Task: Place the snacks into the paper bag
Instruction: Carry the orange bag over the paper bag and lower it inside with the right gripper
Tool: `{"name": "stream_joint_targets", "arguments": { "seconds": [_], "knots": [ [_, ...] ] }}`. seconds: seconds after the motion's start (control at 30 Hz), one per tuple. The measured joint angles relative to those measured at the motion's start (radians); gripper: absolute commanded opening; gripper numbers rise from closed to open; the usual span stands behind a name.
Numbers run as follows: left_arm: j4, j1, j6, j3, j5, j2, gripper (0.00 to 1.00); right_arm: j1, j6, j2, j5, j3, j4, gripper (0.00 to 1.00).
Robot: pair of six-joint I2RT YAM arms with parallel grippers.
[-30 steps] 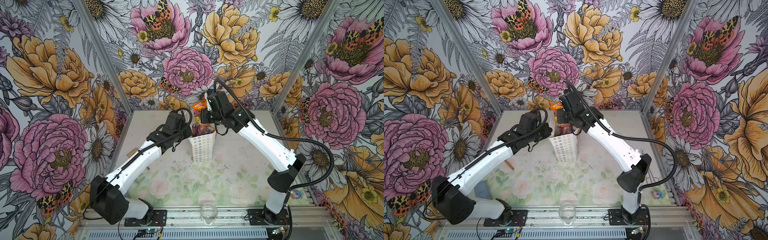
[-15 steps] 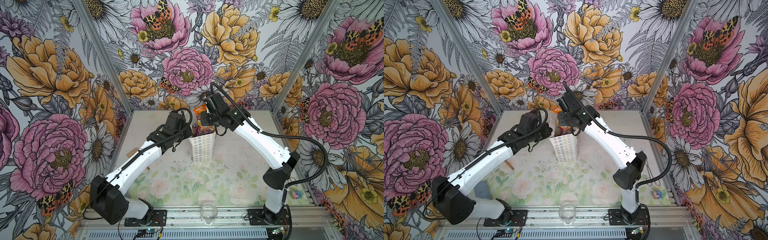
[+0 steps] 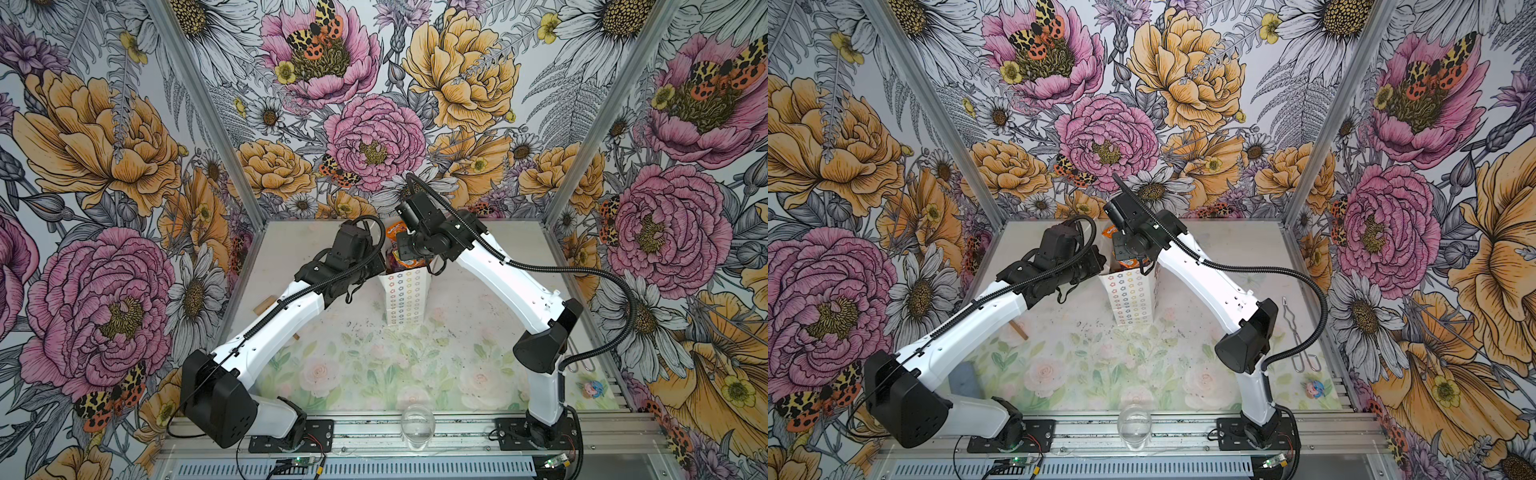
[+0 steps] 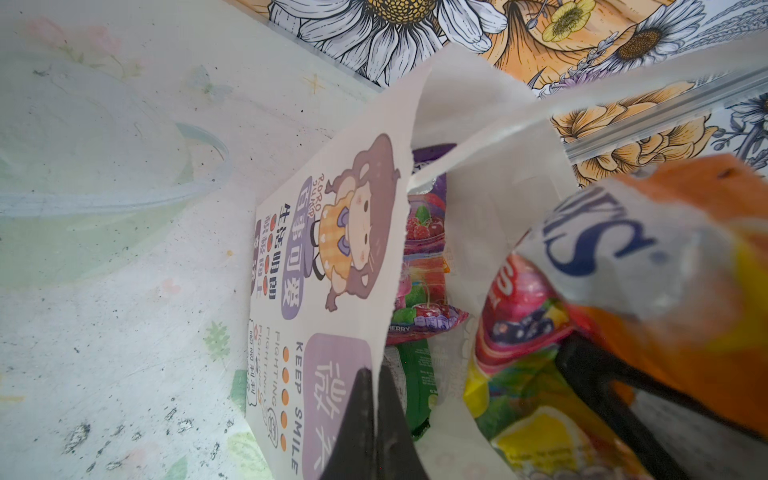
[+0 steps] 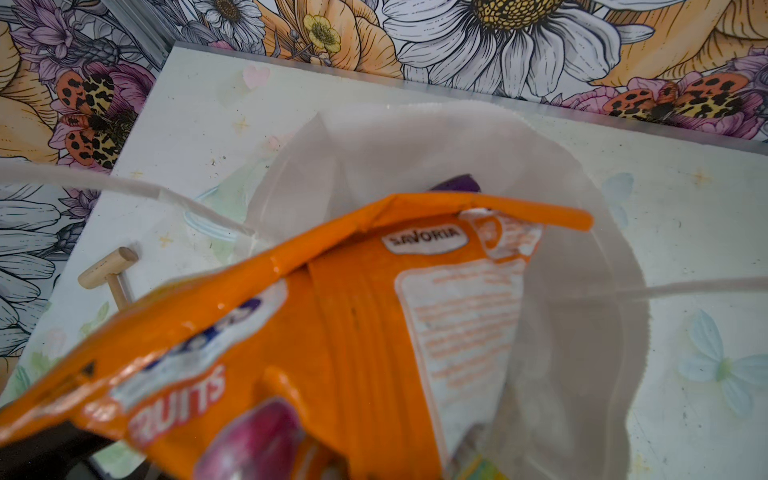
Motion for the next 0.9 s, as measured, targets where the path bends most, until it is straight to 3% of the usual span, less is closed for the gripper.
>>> {"name": "stream_joint_targets", "arguments": {
  "seconds": [0.9],
  "knots": [
    [0.004,-0.007,-0.008,0.0,-0.006,0.0,0.0,0.046,0.003,0.001,0.008,0.016,-0.107,0.0]
  ]
}}
